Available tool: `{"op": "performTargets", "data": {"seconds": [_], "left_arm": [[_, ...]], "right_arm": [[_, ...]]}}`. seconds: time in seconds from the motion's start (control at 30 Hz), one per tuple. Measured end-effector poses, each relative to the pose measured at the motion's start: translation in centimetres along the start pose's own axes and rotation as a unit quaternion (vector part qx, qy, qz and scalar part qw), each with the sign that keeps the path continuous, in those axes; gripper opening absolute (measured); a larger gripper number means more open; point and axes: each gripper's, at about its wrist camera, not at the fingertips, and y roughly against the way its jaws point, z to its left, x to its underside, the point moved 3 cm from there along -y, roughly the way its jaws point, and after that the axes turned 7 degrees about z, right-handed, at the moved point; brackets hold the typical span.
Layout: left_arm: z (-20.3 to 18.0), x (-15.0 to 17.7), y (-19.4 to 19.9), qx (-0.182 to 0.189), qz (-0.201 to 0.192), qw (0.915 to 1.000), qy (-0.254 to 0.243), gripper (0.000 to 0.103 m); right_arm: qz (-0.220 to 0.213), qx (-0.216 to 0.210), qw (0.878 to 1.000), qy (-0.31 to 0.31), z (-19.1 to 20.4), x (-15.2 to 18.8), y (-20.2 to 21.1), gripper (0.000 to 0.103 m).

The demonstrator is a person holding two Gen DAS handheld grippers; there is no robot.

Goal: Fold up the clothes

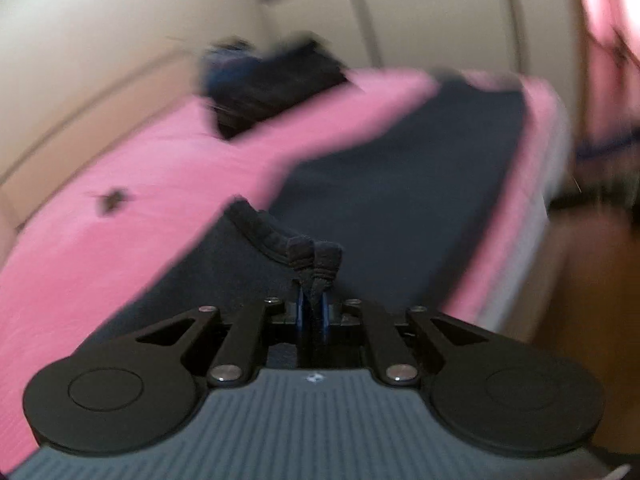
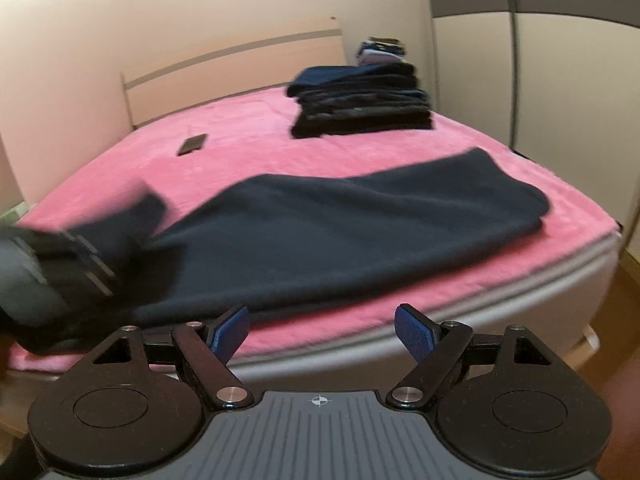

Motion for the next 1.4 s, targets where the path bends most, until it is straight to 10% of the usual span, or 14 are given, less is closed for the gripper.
{"op": "performTargets", "data": {"seconds": [0.17,0.37,0.63,0.97,1.1,1.4], "left_arm": [[-1.9,0.0,-0.3,-0.013,0.004,0.9993,-0.035,0.008],[2.2,1.1,4.0,0.084,-0.051,0.9948,0.025,0.027],[12.9,6.9,8.0,0.002,-0.037,0.9848,0.17,0.029],[18.7,11.2,6.4,0.015,-0.004,0.9699,0.243,0.029],[19.0,11.9,7.3,0.036,-0.025,0.9681,0.247,0.029],[21.1,10.7,7.2,0.05,-0.038,0.9644,0.257,0.03]], "right_arm": [[-0.006,-0.018,1.0,-0.017,-1.5,0.3,0.7,0.083],[-0.012,-0.07,0.997,-0.04,-1.5,0.1,0.6,0.083],[0.038,-0.234,0.955,-0.177,3.1,-1.1,-5.0,0.082],[0.073,-0.196,0.945,-0.252,4.6,-0.7,-8.6,0.082],[0.077,-0.177,0.945,-0.264,4.6,-0.7,-9.3,0.018],[-0.017,-0.21,0.956,-0.202,4.1,-5.0,-4.3,0.007]]}}
